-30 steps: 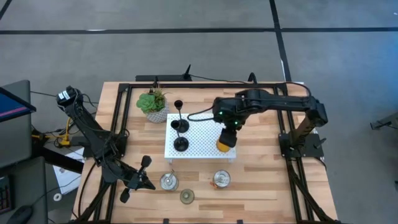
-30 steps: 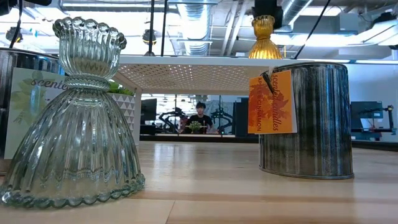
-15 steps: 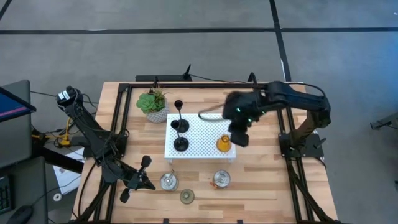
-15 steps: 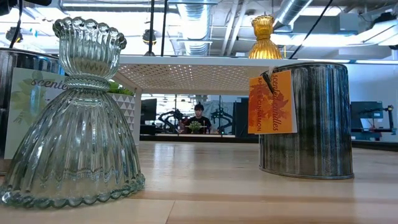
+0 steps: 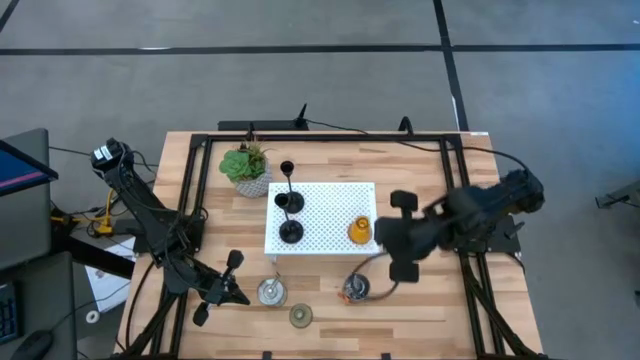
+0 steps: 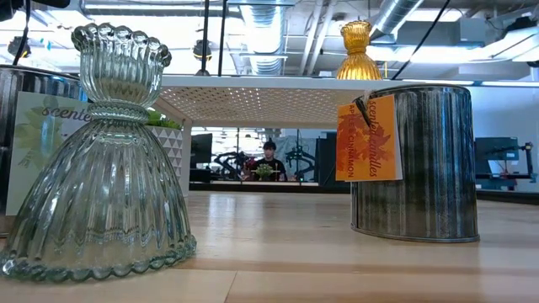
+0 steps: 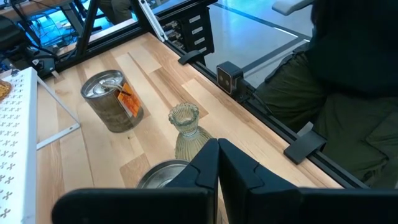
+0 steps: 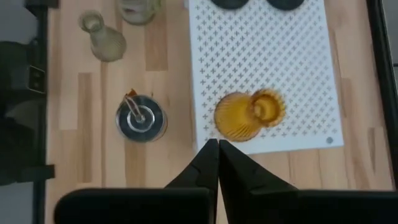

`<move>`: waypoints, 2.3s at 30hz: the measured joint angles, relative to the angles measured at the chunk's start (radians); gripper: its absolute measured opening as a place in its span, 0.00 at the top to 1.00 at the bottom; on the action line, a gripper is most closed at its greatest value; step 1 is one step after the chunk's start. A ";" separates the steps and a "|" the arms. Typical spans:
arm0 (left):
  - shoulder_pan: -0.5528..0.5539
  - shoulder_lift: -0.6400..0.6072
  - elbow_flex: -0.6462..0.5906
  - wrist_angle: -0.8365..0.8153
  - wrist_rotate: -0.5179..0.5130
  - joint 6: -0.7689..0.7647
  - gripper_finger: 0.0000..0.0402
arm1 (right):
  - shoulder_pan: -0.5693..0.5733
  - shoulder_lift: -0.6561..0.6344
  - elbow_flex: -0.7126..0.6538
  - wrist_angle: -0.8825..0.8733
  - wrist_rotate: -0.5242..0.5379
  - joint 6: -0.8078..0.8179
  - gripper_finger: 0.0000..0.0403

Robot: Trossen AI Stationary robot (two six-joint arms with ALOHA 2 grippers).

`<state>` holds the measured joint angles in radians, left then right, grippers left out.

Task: Pick & Place candle stick holders
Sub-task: Put the yellow glass candle holder on the shelf

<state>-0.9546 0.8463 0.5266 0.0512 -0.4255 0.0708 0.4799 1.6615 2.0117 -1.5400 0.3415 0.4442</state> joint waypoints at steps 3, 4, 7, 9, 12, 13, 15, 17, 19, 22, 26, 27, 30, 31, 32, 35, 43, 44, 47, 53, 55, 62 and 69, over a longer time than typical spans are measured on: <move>0.000 0.000 0.000 -0.001 0.000 0.000 0.98 | 0.046 -0.002 -0.082 0.033 0.027 0.060 1.00; 0.000 0.000 0.000 -0.001 0.000 0.000 0.98 | 0.059 -0.002 -0.109 0.041 0.027 0.078 1.00; 0.000 0.000 0.000 -0.001 0.000 0.000 0.98 | 0.085 -0.002 -0.201 0.097 0.035 0.111 1.00; 0.000 0.000 0.000 -0.001 0.000 0.000 0.98 | 0.094 -0.008 -0.266 0.135 0.053 0.135 1.00; 0.000 0.000 0.000 -0.001 0.000 0.000 0.98 | 0.103 -0.060 -0.374 0.207 0.078 0.182 1.00; 0.000 0.000 0.000 -0.001 0.000 0.000 0.98 | 0.103 -0.084 -0.415 0.236 0.097 0.200 1.00; 0.000 0.000 0.000 -0.001 0.000 0.000 0.98 | 0.103 -0.137 -0.499 0.309 0.141 0.230 1.00; 0.000 0.000 0.000 -0.002 0.000 0.000 0.98 | 0.103 -0.195 -0.584 0.404 0.225 0.245 1.00; 0.000 0.000 0.000 -0.002 0.000 0.000 0.98 | 0.103 -0.254 -0.674 0.507 0.300 0.254 1.00; 0.000 0.000 0.000 -0.001 0.000 0.000 0.98 | 0.095 -0.312 -0.807 0.671 0.321 0.241 1.00; 0.000 0.000 0.000 -0.001 0.000 0.000 0.98 | 0.078 -0.336 -0.952 0.834 0.330 0.223 1.00; 0.000 0.000 0.000 -0.001 0.000 0.000 0.98 | 0.075 -0.337 -0.977 0.863 0.343 0.223 1.00; 0.000 0.000 0.000 -0.001 0.000 0.000 0.98 | 0.075 -0.334 -1.028 0.913 0.396 0.232 1.00; 0.000 0.000 0.000 -0.002 0.000 0.000 0.98 | 0.076 -0.334 -1.034 0.924 0.414 0.234 1.00; 0.000 0.000 0.000 -0.001 0.000 0.000 0.98 | 0.077 -0.334 -1.035 0.935 0.429 0.234 1.00; 0.000 0.000 0.000 -0.002 0.000 0.003 0.98 | 0.083 -0.334 -1.035 0.960 0.485 0.226 1.00; 0.000 0.000 0.000 -0.002 0.000 0.003 0.98 | 0.063 -0.332 -1.035 0.981 0.495 0.205 1.00; 0.000 0.000 0.000 -0.002 0.000 0.003 0.98 | 0.058 -0.332 -1.035 0.982 0.494 0.204 1.00; 0.000 0.000 0.000 -0.002 0.000 0.003 0.98 | 0.042 -0.332 -1.035 1.008 0.490 0.184 1.00; 0.000 0.000 0.000 -0.002 0.000 0.003 0.98 | -0.008 -0.332 -1.035 1.083 0.431 0.095 1.00; 0.000 0.000 0.000 -0.002 0.000 0.003 0.98 | -0.027 -0.332 -1.035 1.101 0.414 0.066 1.00; 0.000 0.000 0.000 -0.002 0.000 0.003 0.98 | -0.098 -0.331 -1.035 1.180 0.316 -0.024 1.00; 0.000 0.000 0.000 -0.002 0.000 0.003 0.98 | -0.170 -0.257 -1.034 1.262 0.223 -0.105 1.00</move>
<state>-0.9543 0.8463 0.5266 0.0494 -0.4259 0.0742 0.3095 1.4042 0.9775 -0.2781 0.5645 0.3392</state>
